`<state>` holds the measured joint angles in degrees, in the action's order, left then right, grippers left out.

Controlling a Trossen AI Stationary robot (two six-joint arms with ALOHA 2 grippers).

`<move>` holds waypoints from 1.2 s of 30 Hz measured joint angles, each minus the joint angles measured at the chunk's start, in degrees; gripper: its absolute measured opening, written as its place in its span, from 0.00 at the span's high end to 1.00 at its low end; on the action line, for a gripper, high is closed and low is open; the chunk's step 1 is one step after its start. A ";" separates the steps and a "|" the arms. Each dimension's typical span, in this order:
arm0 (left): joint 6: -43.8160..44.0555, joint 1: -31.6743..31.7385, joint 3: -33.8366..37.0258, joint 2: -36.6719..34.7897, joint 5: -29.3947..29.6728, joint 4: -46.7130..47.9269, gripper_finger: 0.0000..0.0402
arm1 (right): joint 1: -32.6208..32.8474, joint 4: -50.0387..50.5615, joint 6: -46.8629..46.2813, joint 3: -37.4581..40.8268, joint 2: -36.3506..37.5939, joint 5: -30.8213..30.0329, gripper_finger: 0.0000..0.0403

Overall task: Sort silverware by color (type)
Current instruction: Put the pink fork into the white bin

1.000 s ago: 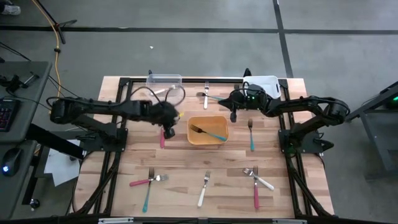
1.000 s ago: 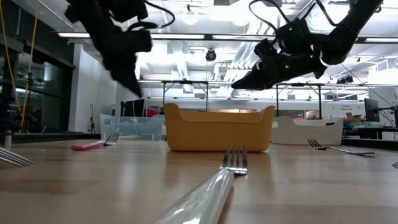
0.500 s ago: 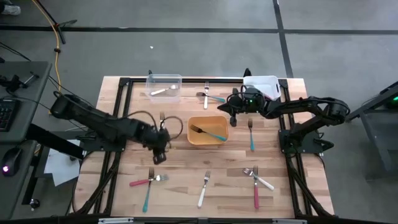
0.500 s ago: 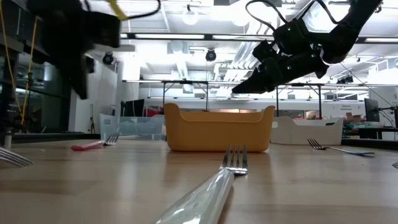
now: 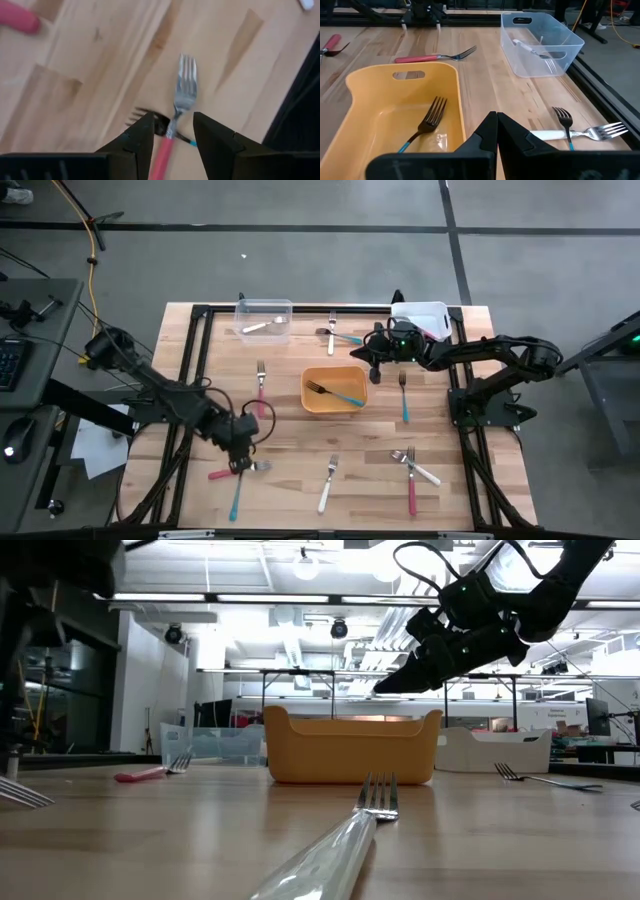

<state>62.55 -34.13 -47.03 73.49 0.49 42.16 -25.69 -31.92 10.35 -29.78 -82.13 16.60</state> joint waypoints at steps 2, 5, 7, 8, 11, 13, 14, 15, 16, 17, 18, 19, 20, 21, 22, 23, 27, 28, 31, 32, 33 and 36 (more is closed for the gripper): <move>1.11 -1.73 0.00 0.06 0.02 -0.03 0.67 | 0.00 0.00 0.00 0.00 0.00 0.00 1.00; 1.92 -3.78 0.00 0.53 0.02 -0.43 0.67 | 0.00 0.00 0.02 0.00 0.00 0.00 1.00; 1.96 -4.40 0.00 1.16 0.09 -1.29 0.67 | 0.00 0.00 0.00 0.00 0.00 0.01 1.00; 1.94 -4.51 0.00 1.64 0.27 -1.78 0.67 | 0.00 0.00 0.00 0.00 0.00 0.02 1.00; 1.92 -4.53 0.00 3.65 1.65 -3.41 0.67 | 0.00 0.07 0.02 0.00 0.00 0.02 1.00; 1.67 -4.50 0.00 5.42 1.68 -4.21 0.67 | 0.00 0.13 0.04 0.00 0.00 0.02 1.00; 1.51 -4.52 0.00 6.40 1.68 -4.74 0.67 | 0.00 0.30 0.06 0.00 0.00 0.02 1.00; 1.44 -4.54 0.00 7.30 1.67 -5.40 0.67 | 0.00 0.46 0.06 0.00 0.00 0.02 1.00; 1.43 -4.63 0.00 8.11 1.60 -6.04 0.67 | 0.00 0.53 0.06 0.00 0.00 0.02 1.00; 1.43 -4.65 0.00 8.81 1.37 -6.63 0.67 | 0.00 0.57 0.11 0.00 0.00 0.02 1.00; 1.43 -4.68 0.00 9.47 1.23 -7.25 0.67 | 0.00 0.73 0.12 0.00 0.00 0.02 1.00; 1.43 -4.68 0.00 10.09 1.11 -7.72 0.67 | 0.00 0.90 0.14 0.00 0.00 0.04 1.00; 1.43 -4.68 0.00 10.55 0.97 -8.03 0.67 | 0.00 0.95 0.16 0.00 0.00 0.04 1.00; 1.46 -4.68 0.00 11.04 0.76 -8.52 0.67 | 0.00 0.93 0.17 0.00 0.00 0.04 1.00; 1.48 -4.68 0.00 11.57 0.57 -9.12 0.67 | 0.00 0.93 0.17 0.00 0.00 0.04 1.00; 1.46 -4.68 0.00 12.05 0.22 -9.40 0.67 | 0.00 0.94 0.17 0.00 0.00 0.04 1.00; 1.30 -4.76 0.00 13.85 -1.55 -9.43 0.67 | 0.00 0.96 0.19 0.00 0.00 0.04 1.00; 1.19 -4.93 0.00 14.18 -1.59 -9.48 0.67 | 0.00 0.95 0.17 0.00 0.00 0.04 1.00; 0.31 -5.34 0.00 15.23 -1.72 -9.82 0.67 | 0.00 1.06 0.18 0.00 0.00 0.04 1.00; 0.28 -5.45 0.00 15.50 -1.70 -9.64 0.67 | 0.00 1.07 0.18 0.00 0.00 0.04 1.00; 0.28 -5.49 0.00 15.81 -1.68 -9.78 0.67 | 0.00 1.09 0.19 0.00 0.00 0.04 1.00; -0.14 -5.59 0.00 16.40 -1.50 -9.81 0.67 | 0.00 1.09 0.19 0.00 0.00 0.05 1.00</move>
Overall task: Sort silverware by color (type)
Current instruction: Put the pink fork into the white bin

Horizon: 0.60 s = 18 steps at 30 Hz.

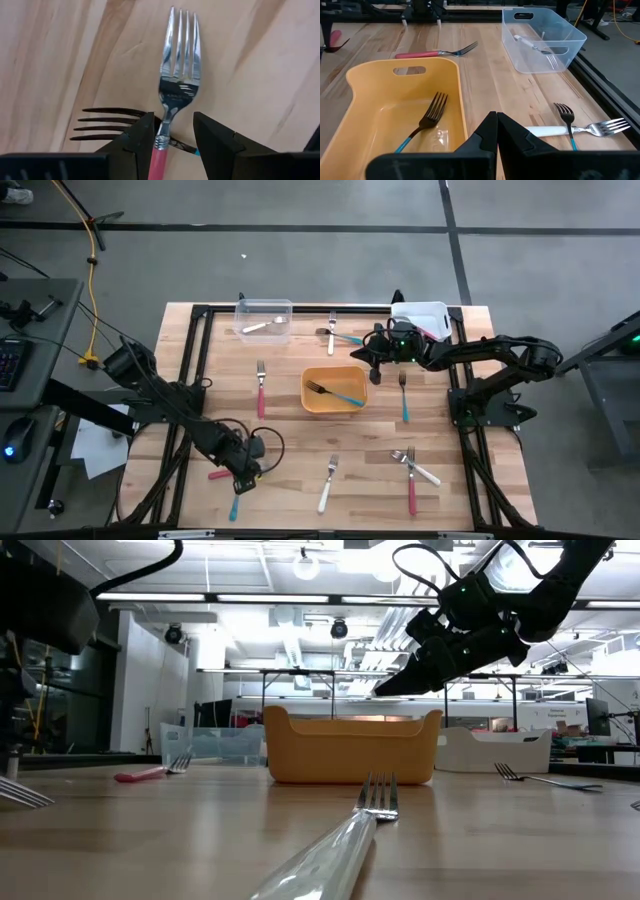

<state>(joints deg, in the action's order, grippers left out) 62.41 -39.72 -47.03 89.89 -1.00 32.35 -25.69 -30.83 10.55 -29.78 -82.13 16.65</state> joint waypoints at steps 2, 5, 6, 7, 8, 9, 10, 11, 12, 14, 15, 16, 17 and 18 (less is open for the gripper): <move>-0.02 0.00 0.00 0.57 0.65 0.10 0.67 | 0.00 0.00 0.00 0.00 0.00 -0.01 1.00; -0.03 0.00 0.00 1.52 1.35 -0.06 0.67 | 0.00 0.02 0.00 0.00 0.00 0.00 1.00; -0.07 0.02 0.00 1.93 1.37 -0.05 0.67 | 0.00 0.04 0.00 0.00 0.00 0.00 1.00; -0.18 0.02 0.00 2.26 1.41 -0.14 0.67 | 0.00 0.06 0.00 0.00 0.00 0.01 1.00; -0.32 0.01 -0.02 2.69 1.39 -0.23 0.67 | 0.00 0.14 0.00 0.00 0.00 0.01 1.00; -0.45 0.02 -0.10 2.97 1.39 -0.31 0.67 | 0.00 0.20 0.00 0.00 0.00 0.01 1.00; -0.58 0.02 -0.13 3.10 1.40 -0.54 0.67 | -0.02 0.17 0.00 0.00 0.00 0.01 1.00; -0.59 0.02 -0.13 3.16 1.35 -0.74 0.68 | 0.00 0.17 0.00 0.00 0.00 -0.01 1.00; -0.65 0.02 -0.13 3.15 1.32 -0.93 0.68 | 0.00 0.20 0.00 -0.01 0.00 0.01 1.00; -0.72 0.02 -0.08 2.95 1.32 -1.01 0.71 | 0.00 0.17 0.00 -0.01 0.00 0.01 1.00; -0.69 0.06 -0.06 2.82 1.32 -0.95 0.73 | 0.00 0.20 0.00 -0.02 0.00 0.00 1.00; -0.64 0.06 -0.02 2.65 1.28 -0.97 0.75 | 0.00 0.19 0.00 0.00 0.00 0.01 1.00; -0.68 0.04 0.00 2.36 1.26 -0.95 0.78 | -0.02 0.17 0.00 -0.02 0.00 -0.01 1.00; -0.84 0.04 0.00 2.11 1.23 -0.96 0.80 | 0.00 0.19 0.00 -0.02 0.00 -0.01 1.00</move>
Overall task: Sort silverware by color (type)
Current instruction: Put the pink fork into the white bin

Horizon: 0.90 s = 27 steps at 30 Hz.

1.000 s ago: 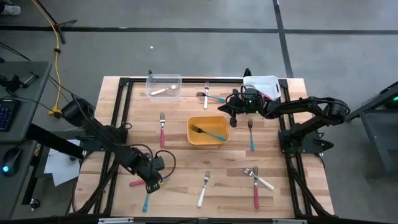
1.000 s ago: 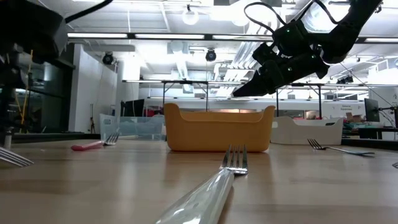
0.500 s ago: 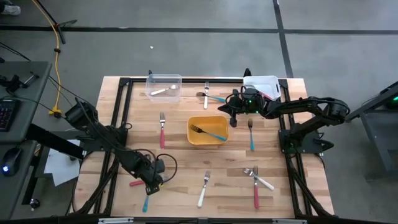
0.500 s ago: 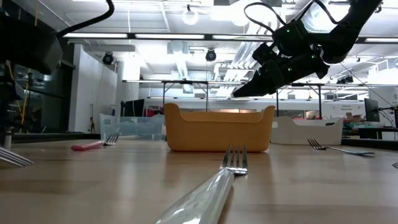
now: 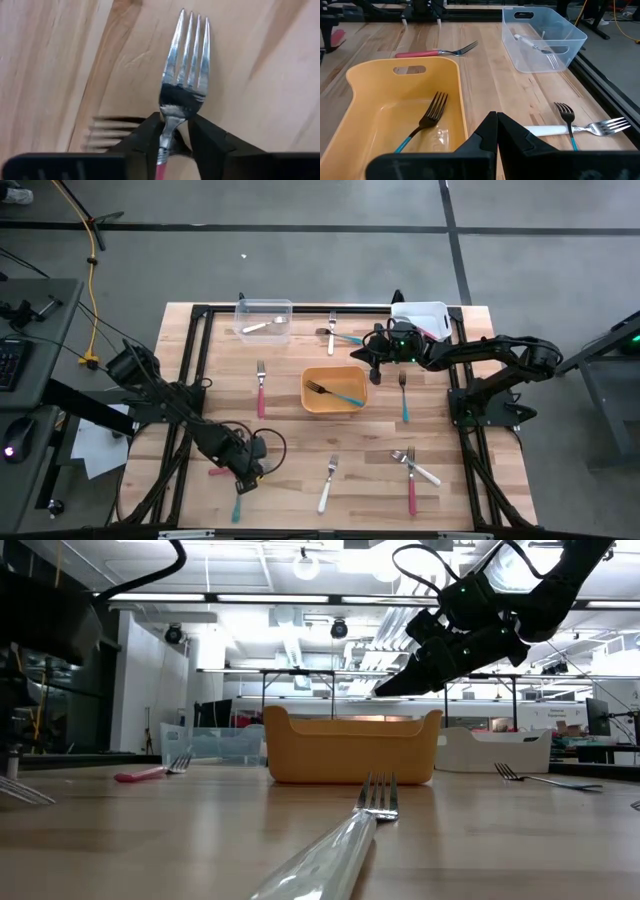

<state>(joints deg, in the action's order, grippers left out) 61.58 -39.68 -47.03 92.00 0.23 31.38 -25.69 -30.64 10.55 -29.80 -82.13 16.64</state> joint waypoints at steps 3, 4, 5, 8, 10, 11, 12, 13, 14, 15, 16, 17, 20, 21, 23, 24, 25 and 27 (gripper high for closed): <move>-0.22 0.00 0.00 -0.04 -0.03 0.03 0.89 | 0.00 -0.02 0.00 0.00 0.00 0.01 1.00; -0.23 0.00 0.00 -0.04 -0.22 -0.01 0.91 | -0.02 0.00 0.00 0.00 0.00 0.02 1.00; -0.31 0.01 0.00 -0.04 -0.70 -0.03 0.94 | 0.00 0.00 0.00 0.00 0.00 0.02 1.00; -0.69 0.00 -0.23 -0.04 -1.64 0.32 0.98 | 0.00 -0.01 0.00 0.01 0.00 0.02 1.00; -1.80 0.00 -1.28 -0.04 -1.75 1.73 0.97 | 0.00 -0.02 0.00 0.00 0.00 0.02 1.00; -2.35 0.08 -2.04 -0.04 -1.73 2.46 0.97 | 0.00 -0.01 0.00 0.00 0.00 0.02 1.00; -2.92 0.29 -2.90 -0.04 -1.70 3.32 0.97 | 0.00 -0.02 0.00 0.00 0.00 0.02 1.00; -3.23 0.50 -3.67 -0.04 -1.69 4.23 0.97 | -0.02 -0.02 0.00 0.00 0.00 0.02 1.00; -3.58 0.81 -4.30 -0.15 -1.69 5.15 0.97 | 0.00 -0.02 0.00 0.00 0.00 0.02 1.00; -3.68 1.08 -4.73 -0.54 -1.64 5.85 0.97 | 0.00 -0.02 0.00 0.00 0.00 0.02 1.00; -3.77 1.37 -5.10 -1.04 -1.47 6.16 0.97 | 0.00 -0.02 0.00 0.02 0.00 0.02 1.00; -3.72 1.68 -5.48 -1.51 -1.13 6.04 0.97 | 0.00 -0.02 0.00 0.00 0.00 0.02 1.00; -3.30 2.33 -5.57 -3.81 0.92 6.23 0.98 | 0.00 -0.01 -0.01 0.00 0.00 0.02 1.00; -3.23 2.64 -5.57 -4.57 1.91 6.25 0.98 | 0.00 0.00 -0.02 0.00 0.00 0.01 1.00; -3.38 3.28 -5.42 -6.36 3.98 6.27 0.98 | -0.01 0.04 0.00 0.00 0.00 0.02 1.00; -3.85 3.80 -5.27 -7.33 5.07 6.47 0.98 | 0.00 0.24 0.00 0.00 0.00 0.02 1.00; -4.76 4.44 -5.16 -8.19 6.12 6.45 0.98 | -0.02 0.44 0.00 0.00 0.00 0.02 1.00; -6.80 6.12 -4.38 -10.07 8.50 5.64 0.98 | 0.00 0.53 0.00 0.00 0.00 0.02 1.00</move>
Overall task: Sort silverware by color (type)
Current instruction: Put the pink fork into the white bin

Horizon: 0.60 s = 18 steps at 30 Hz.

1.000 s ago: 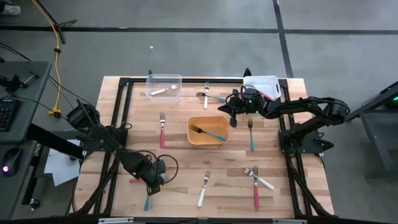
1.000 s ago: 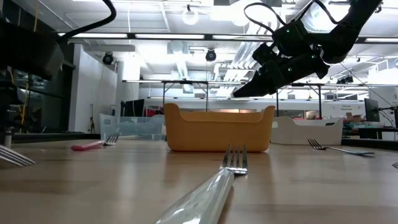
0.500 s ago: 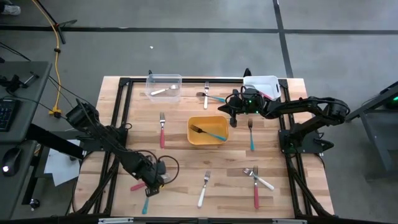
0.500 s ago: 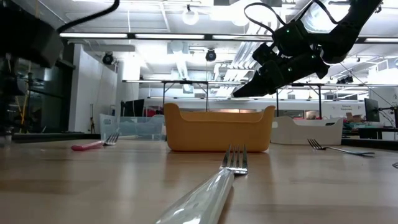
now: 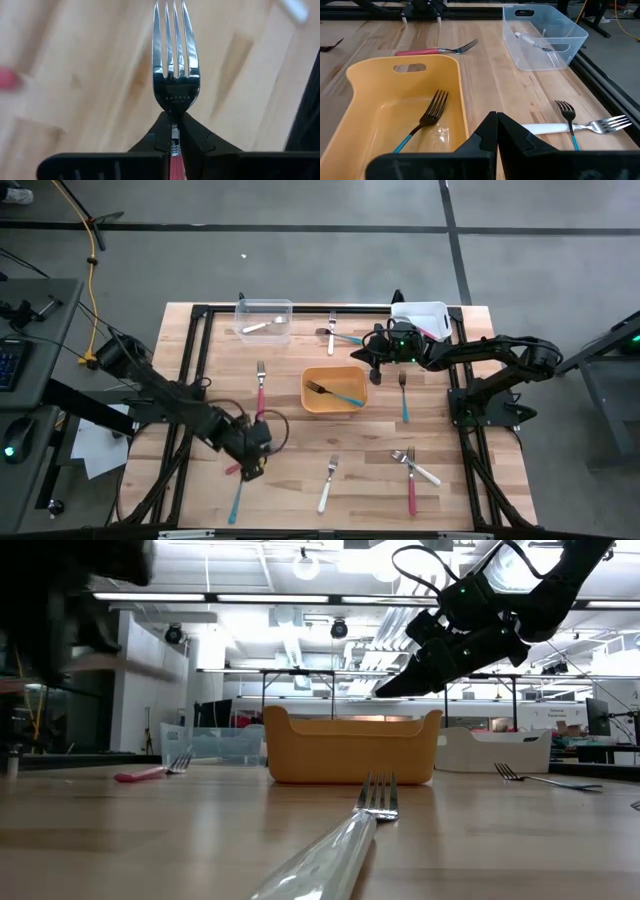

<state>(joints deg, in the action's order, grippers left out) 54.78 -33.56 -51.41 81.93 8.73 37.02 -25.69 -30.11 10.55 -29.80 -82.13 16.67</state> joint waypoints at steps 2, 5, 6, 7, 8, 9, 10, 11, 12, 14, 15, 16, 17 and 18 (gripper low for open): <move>-2.43 2.25 1.79 -2.04 1.81 -2.44 0.98 | 0.00 0.18 0.00 0.00 0.00 0.00 1.00; -6.86 5.82 6.44 -5.28 3.67 -11.27 0.98 | -0.02 0.56 0.00 0.00 0.00 0.00 1.00; -8.45 7.00 8.39 -6.39 4.12 -14.94 0.98 | -0.02 0.73 0.00 0.00 0.00 0.00 1.00; -10.20 8.16 10.36 -7.40 4.46 -18.49 0.98 | 0.00 0.83 -0.02 0.00 0.00 0.00 1.00; -12.07 9.47 12.39 -8.30 4.86 -22.25 0.98 | 0.00 0.81 -0.02 0.00 0.00 0.00 1.00; -13.86 10.90 14.35 -9.07 5.27 -26.09 0.98 | 0.00 0.78 -0.01 0.00 0.00 0.00 1.00; -15.78 12.38 16.46 -9.96 5.53 -30.05 0.98 | 0.07 0.79 -0.02 0.00 0.00 0.02 1.00; -17.99 14.07 18.39 -10.76 5.73 -34.26 0.98 | 0.24 0.77 -0.02 0.00 0.00 0.04 1.00; -20.24 15.83 20.20 -11.29 6.02 -38.99 0.98 | 0.45 0.73 -0.04 0.00 0.00 0.02 1.00; -24.81 19.61 23.91 -12.15 6.43 -49.03 0.98 | 1.20 -0.39 -1.12 0.00 0.00 0.04 1.00; -27.13 21.64 25.61 -12.24 6.45 -54.13 0.98 | 1.67 -1.53 -2.17 0.00 0.00 0.07 1.00; -29.37 23.83 27.13 -12.22 6.45 -58.96 0.98 | 2.17 -2.55 -3.42 -0.07 0.00 0.10 1.00; -31.48 25.97 28.68 -12.22 6.33 -63.87 0.98 | 2.77 -3.37 -4.52 -0.19 0.00 0.09 1.00; -33.36 28.15 29.90 -12.20 5.82 -68.62 0.98 | 3.42 -3.99 -5.53 -0.48 0.00 0.11 0.99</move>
<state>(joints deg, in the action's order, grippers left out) 21.42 -5.41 -21.51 69.73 14.55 -31.60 -22.28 -34.10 5.01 -30.28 -82.13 16.77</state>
